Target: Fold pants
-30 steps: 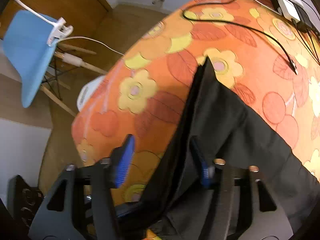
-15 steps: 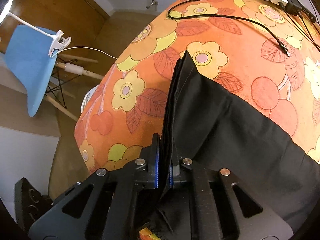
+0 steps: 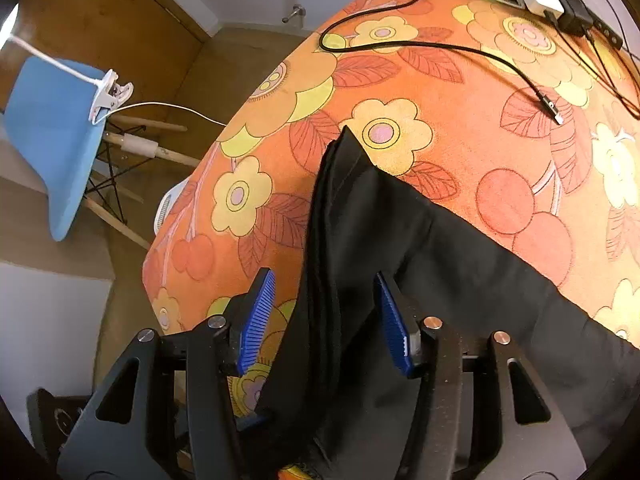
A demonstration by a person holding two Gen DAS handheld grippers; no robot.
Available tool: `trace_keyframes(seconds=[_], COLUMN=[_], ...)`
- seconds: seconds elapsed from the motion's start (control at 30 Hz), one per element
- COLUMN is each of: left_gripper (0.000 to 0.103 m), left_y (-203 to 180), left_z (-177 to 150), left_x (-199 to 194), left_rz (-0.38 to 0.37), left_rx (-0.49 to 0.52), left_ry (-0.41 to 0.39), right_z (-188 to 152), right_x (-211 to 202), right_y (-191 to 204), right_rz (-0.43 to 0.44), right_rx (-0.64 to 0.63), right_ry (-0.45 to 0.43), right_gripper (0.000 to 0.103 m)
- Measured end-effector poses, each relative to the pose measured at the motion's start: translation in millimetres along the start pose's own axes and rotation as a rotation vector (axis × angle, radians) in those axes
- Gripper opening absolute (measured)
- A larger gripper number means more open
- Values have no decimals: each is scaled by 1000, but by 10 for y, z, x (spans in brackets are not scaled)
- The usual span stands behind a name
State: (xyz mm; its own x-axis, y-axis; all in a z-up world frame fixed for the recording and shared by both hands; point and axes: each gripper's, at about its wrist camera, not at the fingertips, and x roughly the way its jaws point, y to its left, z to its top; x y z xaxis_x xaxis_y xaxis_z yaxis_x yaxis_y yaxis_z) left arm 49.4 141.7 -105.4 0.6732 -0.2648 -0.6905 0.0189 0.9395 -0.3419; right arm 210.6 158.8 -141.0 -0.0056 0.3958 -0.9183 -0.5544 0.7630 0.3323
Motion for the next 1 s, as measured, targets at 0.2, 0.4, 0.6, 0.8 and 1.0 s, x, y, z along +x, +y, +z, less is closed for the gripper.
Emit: trace_keyframes(seconds=[0.2,0.4,0.6,0.8,1.0], left_gripper=[20,20,20,20,20], left_y=[-17,-168,-601,-1242,-1922], left_z=[38,88,156,221,133], left_x=[7,-31,-46,-121,-75], left_rz=[-6,-22,-111,-174,-259], left_rx=[-6,7,19,89,145], left_ry=[3,-5,16,-10,3], right_z=[-59,-167,-380,-734,-1255], right_x=[-45,-446,-974,-1602,-2166], right_y=[-22,-118,-285,-656,-1165], right_rz=[-31,-14,-45,-74,-103], right_rx=[-15,1,2,49,116], right_ry=[-21,-104,-186,-265,-331], right_gripper=[7,5,4,4,4])
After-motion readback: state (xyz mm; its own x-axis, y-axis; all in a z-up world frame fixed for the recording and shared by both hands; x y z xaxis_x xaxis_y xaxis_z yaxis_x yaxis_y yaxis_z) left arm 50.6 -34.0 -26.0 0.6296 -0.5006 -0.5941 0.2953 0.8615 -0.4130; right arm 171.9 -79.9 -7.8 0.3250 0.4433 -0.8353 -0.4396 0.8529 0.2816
